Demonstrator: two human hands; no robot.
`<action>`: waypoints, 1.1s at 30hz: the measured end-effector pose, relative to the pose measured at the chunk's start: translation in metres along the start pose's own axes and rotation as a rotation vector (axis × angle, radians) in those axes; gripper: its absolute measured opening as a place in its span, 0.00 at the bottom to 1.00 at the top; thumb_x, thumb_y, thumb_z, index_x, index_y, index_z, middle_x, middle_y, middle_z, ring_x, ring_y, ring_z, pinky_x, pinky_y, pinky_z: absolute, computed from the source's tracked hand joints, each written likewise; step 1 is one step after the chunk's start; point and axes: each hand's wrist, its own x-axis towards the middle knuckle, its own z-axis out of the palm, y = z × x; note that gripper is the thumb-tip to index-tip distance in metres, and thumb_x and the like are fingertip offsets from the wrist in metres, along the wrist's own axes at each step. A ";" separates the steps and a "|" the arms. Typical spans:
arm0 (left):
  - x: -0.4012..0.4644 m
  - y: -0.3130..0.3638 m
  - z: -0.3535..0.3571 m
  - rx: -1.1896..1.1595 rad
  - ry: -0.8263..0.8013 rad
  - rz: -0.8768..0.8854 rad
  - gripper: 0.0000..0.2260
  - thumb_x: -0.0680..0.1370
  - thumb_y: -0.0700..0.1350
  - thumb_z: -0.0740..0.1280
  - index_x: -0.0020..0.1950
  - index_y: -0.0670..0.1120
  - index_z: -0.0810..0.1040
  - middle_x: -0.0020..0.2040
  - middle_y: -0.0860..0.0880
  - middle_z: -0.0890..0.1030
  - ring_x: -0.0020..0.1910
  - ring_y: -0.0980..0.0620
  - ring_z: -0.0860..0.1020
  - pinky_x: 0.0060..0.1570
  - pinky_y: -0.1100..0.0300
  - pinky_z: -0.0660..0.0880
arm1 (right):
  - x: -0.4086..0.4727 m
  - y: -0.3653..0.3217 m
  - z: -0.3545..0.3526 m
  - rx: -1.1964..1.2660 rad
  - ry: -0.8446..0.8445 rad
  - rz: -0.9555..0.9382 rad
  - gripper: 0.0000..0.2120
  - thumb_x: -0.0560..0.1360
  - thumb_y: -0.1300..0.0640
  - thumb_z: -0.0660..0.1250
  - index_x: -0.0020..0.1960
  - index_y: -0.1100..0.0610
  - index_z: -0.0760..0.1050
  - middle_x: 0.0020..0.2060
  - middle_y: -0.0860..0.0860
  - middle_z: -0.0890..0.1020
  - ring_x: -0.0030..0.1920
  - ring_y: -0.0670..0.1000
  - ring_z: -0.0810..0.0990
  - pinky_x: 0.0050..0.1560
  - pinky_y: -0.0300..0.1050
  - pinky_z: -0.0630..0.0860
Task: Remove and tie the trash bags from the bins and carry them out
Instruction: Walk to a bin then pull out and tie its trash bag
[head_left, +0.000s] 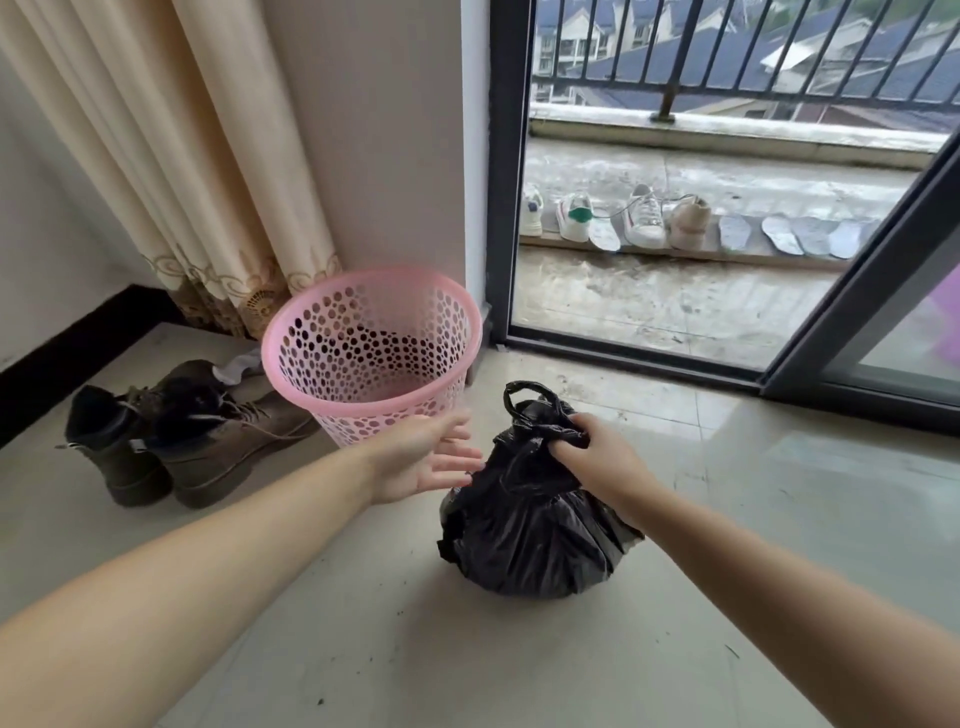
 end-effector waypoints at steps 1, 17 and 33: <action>-0.006 0.002 0.013 0.151 -0.069 0.041 0.19 0.79 0.52 0.62 0.66 0.42 0.71 0.62 0.42 0.77 0.59 0.49 0.78 0.62 0.51 0.75 | 0.001 -0.003 -0.001 0.002 0.011 -0.001 0.07 0.74 0.56 0.64 0.52 0.52 0.73 0.43 0.49 0.79 0.47 0.51 0.79 0.49 0.44 0.75; -0.021 0.064 0.015 0.194 0.504 0.846 0.10 0.80 0.39 0.60 0.41 0.48 0.76 0.32 0.51 0.73 0.36 0.52 0.73 0.45 0.57 0.75 | 0.005 -0.054 -0.066 0.574 0.118 -0.214 0.09 0.76 0.67 0.59 0.42 0.56 0.73 0.48 0.52 0.82 0.42 0.48 0.77 0.48 0.42 0.73; -0.042 0.089 0.008 0.716 0.694 1.179 0.05 0.79 0.39 0.63 0.47 0.39 0.76 0.40 0.53 0.72 0.35 0.58 0.70 0.40 0.76 0.67 | -0.001 -0.086 -0.090 0.501 0.071 -0.454 0.07 0.74 0.54 0.67 0.38 0.52 0.79 0.54 0.48 0.82 0.44 0.50 0.74 0.45 0.46 0.71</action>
